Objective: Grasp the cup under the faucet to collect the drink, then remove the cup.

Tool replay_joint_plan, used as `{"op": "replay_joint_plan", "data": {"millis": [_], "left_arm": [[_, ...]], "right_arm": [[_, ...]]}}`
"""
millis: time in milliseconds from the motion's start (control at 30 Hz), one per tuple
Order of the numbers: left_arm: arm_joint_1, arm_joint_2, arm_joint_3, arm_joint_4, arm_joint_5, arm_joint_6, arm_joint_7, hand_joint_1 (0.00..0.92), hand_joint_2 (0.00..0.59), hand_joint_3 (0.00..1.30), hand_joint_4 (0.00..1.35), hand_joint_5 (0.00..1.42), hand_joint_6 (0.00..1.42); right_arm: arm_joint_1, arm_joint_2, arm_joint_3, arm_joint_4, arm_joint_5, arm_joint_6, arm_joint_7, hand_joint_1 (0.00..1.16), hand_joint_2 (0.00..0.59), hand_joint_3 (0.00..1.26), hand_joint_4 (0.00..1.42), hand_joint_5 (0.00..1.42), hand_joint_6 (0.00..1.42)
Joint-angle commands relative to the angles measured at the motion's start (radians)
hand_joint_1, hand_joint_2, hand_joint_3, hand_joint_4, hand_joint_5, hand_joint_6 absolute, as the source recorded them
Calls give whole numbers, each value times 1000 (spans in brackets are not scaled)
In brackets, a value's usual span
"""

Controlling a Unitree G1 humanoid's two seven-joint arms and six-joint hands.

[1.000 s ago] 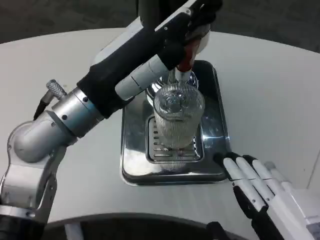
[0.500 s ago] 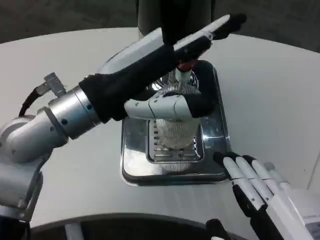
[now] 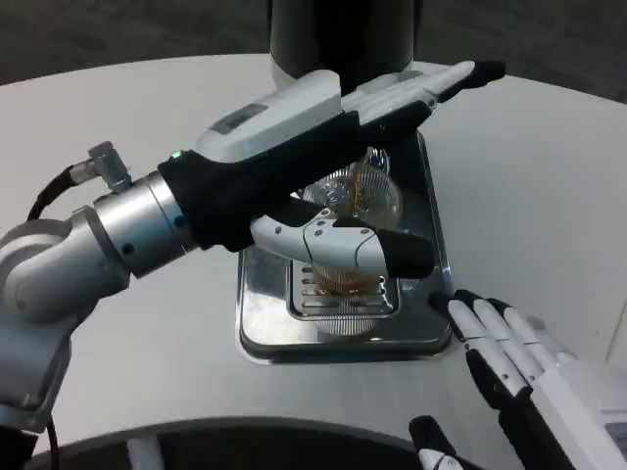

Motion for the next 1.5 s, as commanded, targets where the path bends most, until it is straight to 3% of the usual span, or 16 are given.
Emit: {"op": "replay_joint_plan", "data": {"millis": [33, 133, 300, 367, 500, 633, 767, 1000, 1200, 1500], "left_arm": [[9, 13, -23, -17, 41, -47, 2, 0, 79, 0, 0, 33, 0], [12, 14, -23, -16, 49, -52, 11, 0, 79, 0, 0, 34, 2], [11, 10, -26, -21, 57, -48, 25, 0, 79, 0, 0, 34, 5], [7, 2, -30, -23, 61, -43, 35, 0, 79, 0, 0, 34, 6], [3, -5, -36, -27, 71, -35, 49, 0, 79, 0, 0, 39, 8], [7, -11, -40, -33, 77, -27, 59, 0, 80, 0, 0, 43, 14], [12, -7, -37, -41, 75, -24, 60, 0, 82, 0, 0, 45, 18], [24, 5, -29, -50, 69, -20, 56, 0, 83, 0, 0, 46, 21], [28, 10, -28, -54, 69, -14, 54, 0, 83, 0, 0, 46, 23], [32, 14, -25, -57, 68, -9, 53, 0, 83, 0, 0, 46, 23]], "right_arm": [[-39, 10, -11, 27, 10, 44, 14, 269, 410, 25, 0, 0, 61], [-74, 25, -15, 56, 29, 87, 11, 349, 384, 25, 0, 0, 65], [-179, 63, -10, 128, 66, 178, 12, 378, 359, 1, 0, 0, 78], [-209, 69, -3, 148, 71, 197, 5, 410, 322, 0, 0, 0, 94], [-304, 154, 30, 253, 115, 246, -81, 467, 310, 0, 0, 0, 112], [-368, 193, 81, 348, 129, 263, -145, 489, 301, 0, 0, 0, 125], [-415, 181, 102, 396, 147, 271, -174, 508, 277, 0, 0, 0, 115], [-493, 132, 67, 458, 196, 282, -190, 526, 263, 0, 0, 0, 99], [-577, 122, 52, 560, 245, 284, -239, 540, 237, 0, 0, 0, 72], [-702, 103, 59, 715, 346, 236, -305, 593, 195, 0, 0, 0, 16]]}}
